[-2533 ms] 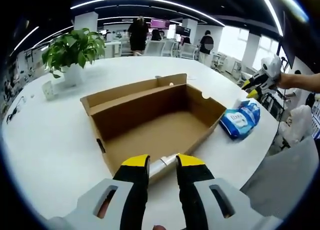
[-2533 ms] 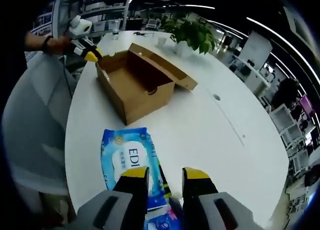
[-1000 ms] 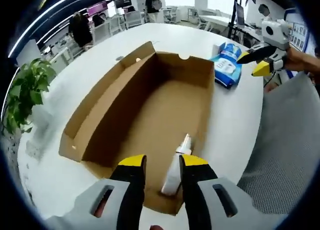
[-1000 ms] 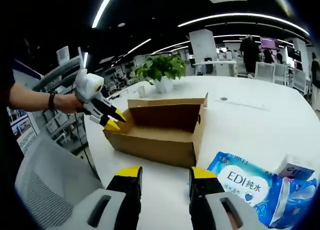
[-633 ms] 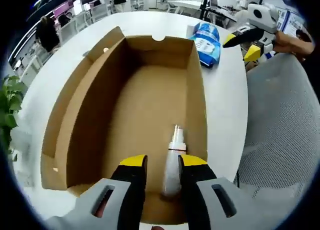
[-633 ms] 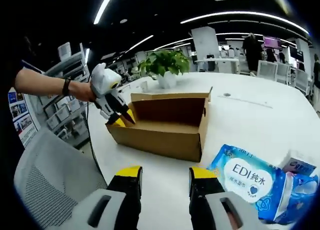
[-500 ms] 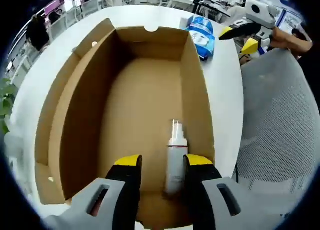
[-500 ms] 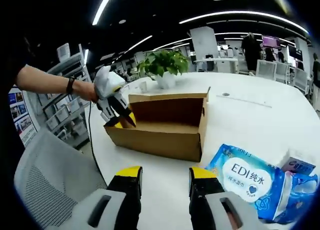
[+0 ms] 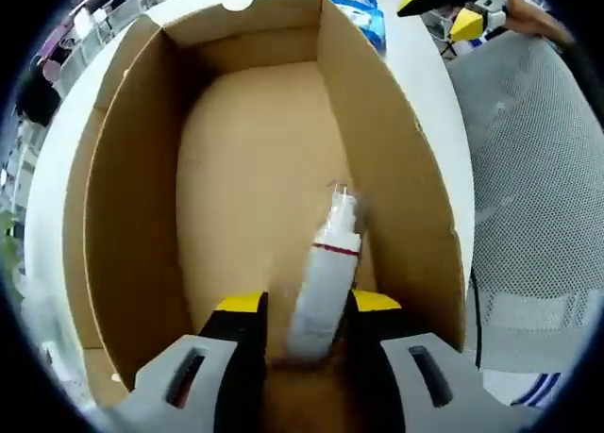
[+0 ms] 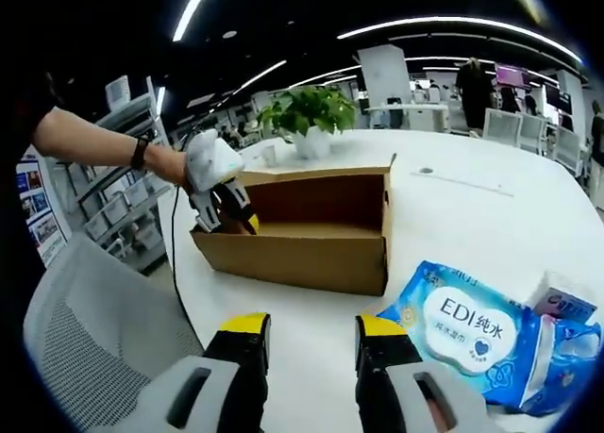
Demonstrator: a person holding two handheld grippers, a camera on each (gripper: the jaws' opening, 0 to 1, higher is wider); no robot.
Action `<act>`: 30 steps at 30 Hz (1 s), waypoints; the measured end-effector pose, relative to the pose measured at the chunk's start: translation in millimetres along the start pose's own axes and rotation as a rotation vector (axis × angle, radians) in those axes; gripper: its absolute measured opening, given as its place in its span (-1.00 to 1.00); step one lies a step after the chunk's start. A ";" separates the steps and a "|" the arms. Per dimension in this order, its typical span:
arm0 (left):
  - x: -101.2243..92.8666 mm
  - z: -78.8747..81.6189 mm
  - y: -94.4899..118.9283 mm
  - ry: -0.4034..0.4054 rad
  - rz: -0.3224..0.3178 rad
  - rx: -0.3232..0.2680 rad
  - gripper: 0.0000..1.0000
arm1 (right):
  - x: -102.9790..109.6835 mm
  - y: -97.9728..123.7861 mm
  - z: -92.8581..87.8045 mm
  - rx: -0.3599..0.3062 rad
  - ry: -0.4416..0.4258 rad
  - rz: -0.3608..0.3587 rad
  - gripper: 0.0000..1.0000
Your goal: Operate the shoe box by opening the lid, removing the specified soft item, and placing it in the target area until the item is outside and the box remains undamaged.
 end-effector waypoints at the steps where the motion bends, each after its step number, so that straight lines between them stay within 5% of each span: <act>1: -1.0 4.2 -0.7 0.030 0.002 -0.034 -0.42 | -0.9 0.2 0.1 -0.003 -0.005 -0.002 -0.35; 9: -13.1 5.3 -15.3 -0.066 -0.017 -0.023 -0.57 | 0.5 1.3 -2.5 0.010 0.002 0.005 -0.38; 15: -5.0 13.2 -9.9 -0.014 0.058 -0.087 -0.60 | 2.7 2.7 0.2 0.009 0.013 0.011 -0.38; 30: -0.1 39.4 31.4 -0.040 0.247 -0.228 -0.60 | 8.4 -4.2 16.5 -0.020 0.008 0.047 -0.41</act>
Point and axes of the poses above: the point that each gripper's makers call its tool centre point, and the gripper's own axes: y roughly backward along the fingers, x roughly to its left, z roughly out of its top, the point moved 2 cm from there along y, roughly backward along the fingers, and after that the axes turned 10 degrees about -x, right-handed, at the moved point
